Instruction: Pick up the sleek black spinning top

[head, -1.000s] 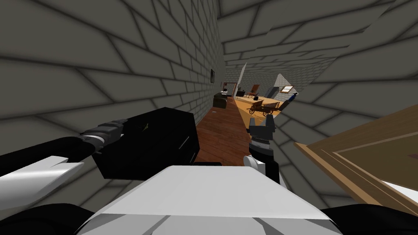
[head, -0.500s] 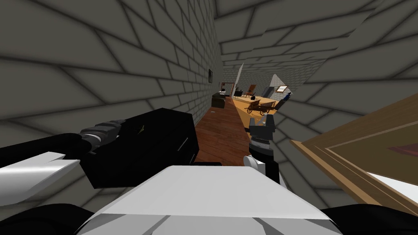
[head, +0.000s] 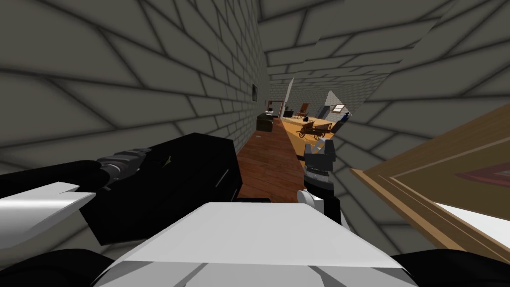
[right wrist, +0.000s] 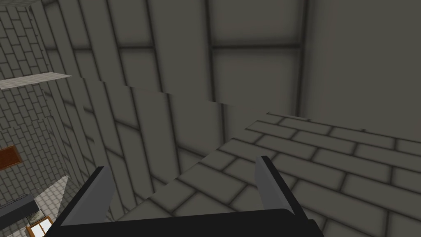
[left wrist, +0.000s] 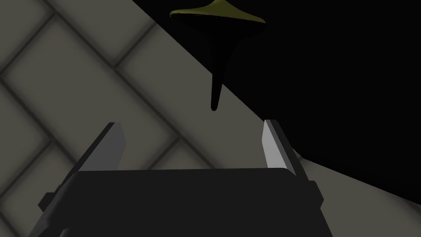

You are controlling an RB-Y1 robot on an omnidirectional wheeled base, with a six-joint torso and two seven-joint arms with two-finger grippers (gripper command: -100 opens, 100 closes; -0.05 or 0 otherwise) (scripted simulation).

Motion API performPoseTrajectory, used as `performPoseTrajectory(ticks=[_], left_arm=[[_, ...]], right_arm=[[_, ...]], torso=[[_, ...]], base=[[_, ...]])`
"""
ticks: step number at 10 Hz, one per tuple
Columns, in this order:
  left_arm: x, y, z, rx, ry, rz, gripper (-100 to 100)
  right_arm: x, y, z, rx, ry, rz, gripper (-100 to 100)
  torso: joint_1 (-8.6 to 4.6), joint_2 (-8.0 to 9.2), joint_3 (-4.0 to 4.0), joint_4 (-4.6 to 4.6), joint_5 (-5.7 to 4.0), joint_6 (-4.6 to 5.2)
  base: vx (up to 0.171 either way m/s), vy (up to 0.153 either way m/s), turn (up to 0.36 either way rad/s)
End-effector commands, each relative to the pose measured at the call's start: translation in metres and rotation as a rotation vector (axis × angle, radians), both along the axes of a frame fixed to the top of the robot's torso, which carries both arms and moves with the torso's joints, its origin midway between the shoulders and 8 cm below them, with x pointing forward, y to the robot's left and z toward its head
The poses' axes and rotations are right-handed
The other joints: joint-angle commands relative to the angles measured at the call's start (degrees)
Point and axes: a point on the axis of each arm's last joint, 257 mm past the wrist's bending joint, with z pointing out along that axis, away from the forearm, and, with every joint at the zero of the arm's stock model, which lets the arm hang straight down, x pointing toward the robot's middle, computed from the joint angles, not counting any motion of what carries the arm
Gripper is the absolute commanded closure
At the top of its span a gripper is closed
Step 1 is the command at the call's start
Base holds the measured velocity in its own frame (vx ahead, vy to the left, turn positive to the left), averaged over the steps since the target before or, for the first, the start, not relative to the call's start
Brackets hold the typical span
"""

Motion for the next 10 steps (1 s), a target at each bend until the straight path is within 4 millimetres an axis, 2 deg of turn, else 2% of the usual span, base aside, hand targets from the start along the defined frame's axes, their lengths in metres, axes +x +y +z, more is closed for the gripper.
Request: performPoseTrajectory(ticks=[1, 5, 6, 7, 8, 9, 10], left_arm=[[-0.005, 0.002, -0.003, 0.003, 0.040, 0.018, -100], [-0.016, 0.003, -0.017, 0.000, 0.126, 0.041, -100], [-0.021, 0.002, -0.025, -0.010, 0.159, 0.047, -100], [-0.019, 0.001, -0.019, -0.005, 0.138, 0.042, -100], [-0.020, 0.001, -0.020, -0.006, 0.143, 0.044, 0], [-0.020, 0.009, -0.025, -0.006, 0.142, 0.052, -100], [-0.020, 0.013, -0.027, -0.006, 0.142, 0.056, -100]], right_arm=[[0.000, 0.000, 0.000, 0.000, 0.000, 0.000, 0], [0.000, 0.000, 0.000, 0.000, 0.000, 0.000, 0], [0.000, 0.000, 0.000, 0.000, 0.000, 0.000, 0], [0.000, 0.000, 0.000, 0.000, 0.000, 0.000, 0], [0.000, 0.000, 0.000, 0.000, 0.000, 0.000, 0], [0.000, 0.000, 0.000, 0.000, 0.000, 0.000, 0], [0.000, 0.000, 0.000, 0.000, 0.000, 0.000, 0]], torso=[[0.00, 0.00, 0.00, 0.00, 0.00, 0.00], [0.04, -0.01, -0.01, 0.00, 0.01, -0.01], [0.04, -0.01, -0.01, 0.00, 0.01, -0.01], [0.03, -0.01, -0.01, 0.00, 0.01, -0.01], [-0.02, 0.02, 0.01, 0.01, 0.00, -0.02], [-0.06, 0.04, 0.03, 0.01, -0.01, -0.02], [0.00, -0.01, 0.00, 0.00, 0.01, -0.01]], base=[[0.015, 0.022, -0.100], [0.015, 0.027, -0.073], [0.017, 0.026, -0.065], [0.007, 0.012, -0.014], [0.000, 0.000, 0.000], [0.019, 0.018, -0.051], [0.035, 0.028, -0.061]])
